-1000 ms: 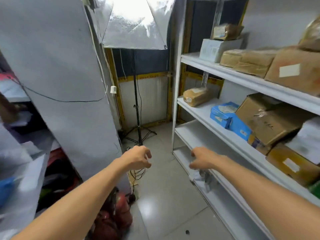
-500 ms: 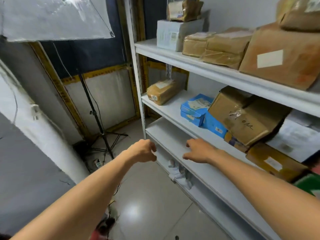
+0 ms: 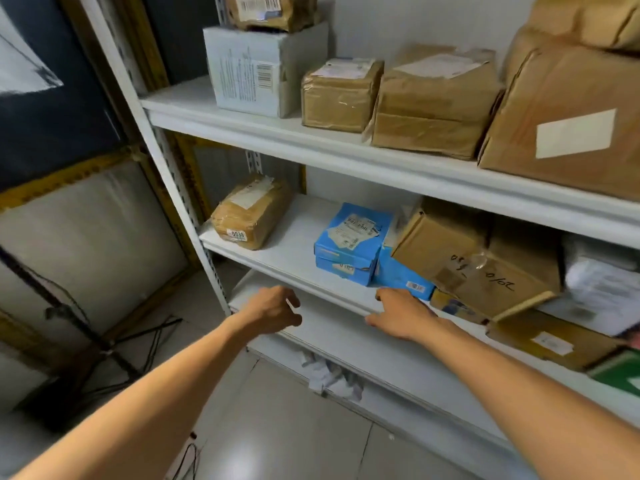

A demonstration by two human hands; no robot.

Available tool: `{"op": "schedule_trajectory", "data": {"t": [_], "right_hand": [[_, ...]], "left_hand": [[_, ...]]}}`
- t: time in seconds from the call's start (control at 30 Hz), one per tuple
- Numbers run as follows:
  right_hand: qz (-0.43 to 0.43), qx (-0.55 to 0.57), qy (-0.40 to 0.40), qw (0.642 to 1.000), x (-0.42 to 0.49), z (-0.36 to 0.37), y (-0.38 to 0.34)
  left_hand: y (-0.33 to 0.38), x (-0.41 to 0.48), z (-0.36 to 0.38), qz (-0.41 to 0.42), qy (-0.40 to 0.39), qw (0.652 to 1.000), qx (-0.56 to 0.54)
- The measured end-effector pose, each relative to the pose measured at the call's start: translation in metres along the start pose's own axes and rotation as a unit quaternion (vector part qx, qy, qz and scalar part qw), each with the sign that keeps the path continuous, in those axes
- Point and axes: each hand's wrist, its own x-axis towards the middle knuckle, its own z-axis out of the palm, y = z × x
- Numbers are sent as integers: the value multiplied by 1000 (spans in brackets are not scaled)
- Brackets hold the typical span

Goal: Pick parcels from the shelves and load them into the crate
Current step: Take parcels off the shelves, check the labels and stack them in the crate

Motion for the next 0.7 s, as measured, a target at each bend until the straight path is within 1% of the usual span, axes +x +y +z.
{"op": "schedule_trajectory", "data": {"t": [0.13, 0.27, 0.37, 0.47, 0.57, 0.7], "right_hand": [[23, 37, 12, 999, 32, 6, -5], [37, 59, 22, 997, 63, 13, -6], [54, 82, 33, 995, 74, 18, -6], [77, 126, 70, 986, 85, 21, -6], [92, 167, 127, 973, 99, 25, -7], [132, 249, 197, 939, 124, 37, -8]], "left_hand": [[-4, 37, -5, 17, -30, 999, 10], [-5, 70, -10, 26, -14, 999, -12], [-5, 88, -12, 37, -20, 999, -10], [-6, 109, -14, 47, -13, 999, -15], [-7, 137, -18, 48, 23, 997, -49], [-5, 177, -15, 45, 101, 983, -148]]}}
